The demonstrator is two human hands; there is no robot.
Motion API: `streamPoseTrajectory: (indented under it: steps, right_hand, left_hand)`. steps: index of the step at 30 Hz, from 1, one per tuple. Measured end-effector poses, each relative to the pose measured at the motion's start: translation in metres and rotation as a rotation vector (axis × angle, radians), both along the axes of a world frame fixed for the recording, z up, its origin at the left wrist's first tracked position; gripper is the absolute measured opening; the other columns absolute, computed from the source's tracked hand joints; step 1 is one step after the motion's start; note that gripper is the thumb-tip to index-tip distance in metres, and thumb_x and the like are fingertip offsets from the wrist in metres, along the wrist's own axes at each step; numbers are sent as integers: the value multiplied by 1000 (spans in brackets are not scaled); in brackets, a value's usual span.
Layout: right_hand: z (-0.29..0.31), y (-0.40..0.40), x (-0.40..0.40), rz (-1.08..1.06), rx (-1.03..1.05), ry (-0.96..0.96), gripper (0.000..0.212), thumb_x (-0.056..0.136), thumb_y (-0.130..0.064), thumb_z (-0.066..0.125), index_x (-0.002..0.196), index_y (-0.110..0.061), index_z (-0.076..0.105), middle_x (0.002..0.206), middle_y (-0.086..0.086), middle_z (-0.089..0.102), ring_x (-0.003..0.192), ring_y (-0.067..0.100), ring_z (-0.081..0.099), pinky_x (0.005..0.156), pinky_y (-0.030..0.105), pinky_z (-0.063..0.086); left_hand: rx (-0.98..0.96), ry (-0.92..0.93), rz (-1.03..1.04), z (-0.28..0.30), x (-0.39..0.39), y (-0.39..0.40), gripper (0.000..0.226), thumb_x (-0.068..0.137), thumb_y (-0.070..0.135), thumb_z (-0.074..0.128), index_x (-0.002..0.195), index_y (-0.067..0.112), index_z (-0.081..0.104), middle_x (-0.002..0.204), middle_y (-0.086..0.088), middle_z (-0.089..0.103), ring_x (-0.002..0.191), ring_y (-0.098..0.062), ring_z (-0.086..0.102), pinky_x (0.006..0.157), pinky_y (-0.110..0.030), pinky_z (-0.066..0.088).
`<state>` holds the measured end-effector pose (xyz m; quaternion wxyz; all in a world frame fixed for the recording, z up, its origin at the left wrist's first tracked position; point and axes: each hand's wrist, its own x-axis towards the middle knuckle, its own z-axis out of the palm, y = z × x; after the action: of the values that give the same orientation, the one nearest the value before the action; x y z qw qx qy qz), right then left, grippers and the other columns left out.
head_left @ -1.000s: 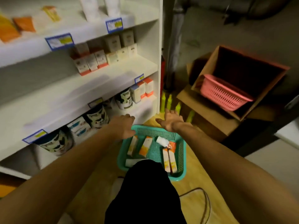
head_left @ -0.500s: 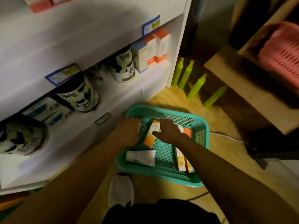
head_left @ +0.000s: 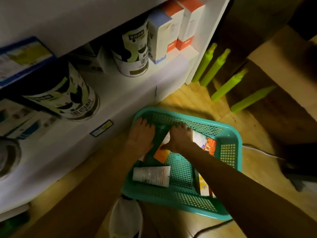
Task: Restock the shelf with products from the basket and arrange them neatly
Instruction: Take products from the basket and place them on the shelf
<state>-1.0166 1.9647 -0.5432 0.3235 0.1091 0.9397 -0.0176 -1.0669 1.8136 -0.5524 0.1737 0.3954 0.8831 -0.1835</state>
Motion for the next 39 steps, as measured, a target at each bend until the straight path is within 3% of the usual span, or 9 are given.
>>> streamPoseTrajectory:
  steps: [4,7,10,14,19,22,26,33,39]
  right_hand:
    - [-4,6,5,-51,-36,45,94,62,-77,70,130,-14,54,137,16,47,131,35,37,102,45,35]
    - [-2,10,12,-76,-84,122,88,60,-74,74,124,-15,58,133,15,51,129,35,39,102,45,36]
    - [12,9,16,-151,-252,192,85,62,-58,84,125,-11,51,126,14,57,120,34,50,92,41,43]
    - [40,8,25,-183,-513,233,73,70,-32,87,126,-12,44,118,11,64,106,32,61,73,31,42]
    - [82,1,31,-118,-506,367,55,76,-32,80,118,-17,49,114,8,65,101,31,62,75,36,47]
    - [115,-2,33,-155,-585,465,53,73,-36,81,114,-18,52,103,6,64,94,28,61,69,33,39]
    - [169,-11,32,-104,-605,564,53,75,-42,79,116,-24,50,93,2,68,86,27,63,66,35,47]
    - [278,-37,37,40,-565,732,48,79,-42,75,123,-31,61,108,3,73,100,27,67,85,38,54]
    - [379,-61,53,243,-506,917,44,85,-38,70,127,-26,63,114,6,67,104,31,63,83,36,51]
  left_hand:
    - [26,2,30,4,4,4,69,86,43,63,142,9,40,139,-14,49,127,-31,47,113,-45,28]
    - [161,-103,170,14,9,6,59,84,28,68,136,13,44,135,-13,45,116,-29,55,99,-41,43]
    - [306,-206,300,31,15,1,55,87,17,67,136,13,43,137,-12,39,108,-31,60,82,-41,52]
    - [451,-266,427,53,19,-17,56,84,15,67,134,15,40,136,-11,45,106,-34,61,73,-40,50]
    - [546,-259,493,102,23,-41,57,84,13,66,137,16,46,133,-9,53,117,-32,57,91,-42,50]
    - [571,-178,453,139,27,-54,57,84,15,66,138,19,49,136,-7,50,120,-30,53,91,-40,48]
    - [552,-67,386,196,31,-68,65,87,15,62,148,19,41,141,-9,47,125,-33,50,93,-41,48]
    - [574,114,371,310,53,-97,62,96,16,57,153,12,32,154,-14,39,137,-35,41,106,-46,42]
    - [643,245,341,406,83,-116,63,99,21,54,156,15,28,159,-9,31,140,-31,38,110,-41,39]
